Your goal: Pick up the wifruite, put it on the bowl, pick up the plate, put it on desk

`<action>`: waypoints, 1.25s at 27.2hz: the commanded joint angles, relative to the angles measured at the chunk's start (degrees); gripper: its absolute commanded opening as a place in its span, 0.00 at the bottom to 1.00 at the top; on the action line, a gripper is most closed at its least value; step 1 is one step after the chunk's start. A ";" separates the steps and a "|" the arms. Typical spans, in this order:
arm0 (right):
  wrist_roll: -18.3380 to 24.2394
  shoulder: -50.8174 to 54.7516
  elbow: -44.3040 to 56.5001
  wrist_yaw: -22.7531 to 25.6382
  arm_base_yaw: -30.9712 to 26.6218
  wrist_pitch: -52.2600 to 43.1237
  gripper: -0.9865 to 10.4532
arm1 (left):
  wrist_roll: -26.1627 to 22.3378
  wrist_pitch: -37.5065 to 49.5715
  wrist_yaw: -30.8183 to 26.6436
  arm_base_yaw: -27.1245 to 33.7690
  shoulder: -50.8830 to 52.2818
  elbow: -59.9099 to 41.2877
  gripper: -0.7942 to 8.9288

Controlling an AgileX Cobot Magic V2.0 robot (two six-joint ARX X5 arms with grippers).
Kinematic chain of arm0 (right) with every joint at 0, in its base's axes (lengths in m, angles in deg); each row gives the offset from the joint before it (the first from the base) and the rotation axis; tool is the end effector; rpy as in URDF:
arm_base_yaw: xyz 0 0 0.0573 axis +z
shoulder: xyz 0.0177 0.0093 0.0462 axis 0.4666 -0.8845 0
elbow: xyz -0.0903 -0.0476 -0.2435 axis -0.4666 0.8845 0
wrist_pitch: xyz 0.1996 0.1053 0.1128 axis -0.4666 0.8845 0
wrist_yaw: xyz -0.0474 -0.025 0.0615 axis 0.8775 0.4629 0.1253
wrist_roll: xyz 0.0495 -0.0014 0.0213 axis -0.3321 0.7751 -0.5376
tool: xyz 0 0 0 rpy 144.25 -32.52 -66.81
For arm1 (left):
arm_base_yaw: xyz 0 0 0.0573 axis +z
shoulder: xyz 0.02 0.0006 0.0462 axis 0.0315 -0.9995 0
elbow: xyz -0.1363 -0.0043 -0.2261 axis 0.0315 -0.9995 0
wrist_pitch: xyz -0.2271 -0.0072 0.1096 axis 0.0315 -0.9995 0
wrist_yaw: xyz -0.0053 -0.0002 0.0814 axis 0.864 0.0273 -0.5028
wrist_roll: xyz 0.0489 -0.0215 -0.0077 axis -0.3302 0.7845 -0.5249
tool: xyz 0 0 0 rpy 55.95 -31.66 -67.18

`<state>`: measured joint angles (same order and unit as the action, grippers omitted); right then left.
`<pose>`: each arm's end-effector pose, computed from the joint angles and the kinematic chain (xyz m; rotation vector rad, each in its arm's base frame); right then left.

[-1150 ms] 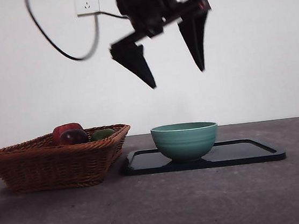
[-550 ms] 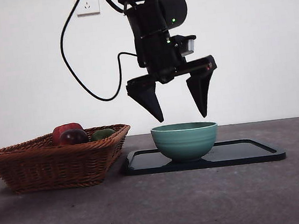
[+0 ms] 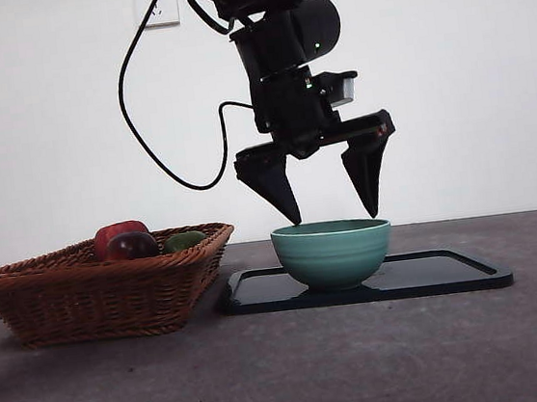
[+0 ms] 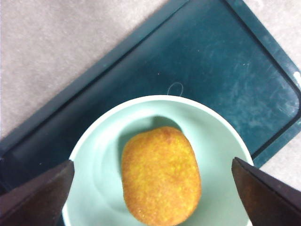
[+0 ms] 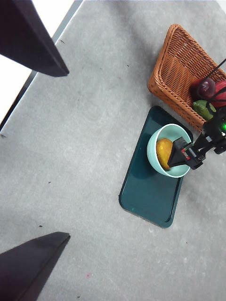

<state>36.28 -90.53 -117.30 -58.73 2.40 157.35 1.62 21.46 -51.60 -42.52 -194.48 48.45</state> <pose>0.0073 0.0052 0.3570 0.0098 0.6133 0.4891 0.3782 -0.3263 0.2369 0.3996 1.0819 -0.6531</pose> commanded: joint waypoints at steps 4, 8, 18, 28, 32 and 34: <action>-0.63 -0.15 -0.50 -0.13 0.35 -0.46 0.56 | -0.33 0.50 -0.17 -0.39 -2.40 1.97 0.69; -0.63 -0.15 -0.50 -0.13 0.35 -0.46 0.56 | -0.33 0.55 -0.17 -0.39 -2.97 1.97 0.69; -0.63 -0.15 -0.50 -0.13 0.35 -0.46 0.56 | -0.31 -0.57 -1.77 -0.85 -6.12 1.97 0.58; -0.63 -0.15 -0.50 -0.11 0.35 -0.46 0.56 | -0.31 -1.16 -3.02 -0.94 -6.45 1.97 0.42; -0.63 -0.15 -0.50 0.02 0.35 -0.46 0.56 | -0.33 -1.01 -3.02 -0.94 -6.49 1.97 0.33; -0.63 -0.15 -0.50 0.04 0.35 -0.46 0.56 | -0.33 -1.03 -3.02 -0.94 -6.49 1.97 0.33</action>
<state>36.25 -90.53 -117.30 -58.71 2.40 157.35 1.60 20.26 -54.26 -42.93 -198.94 48.82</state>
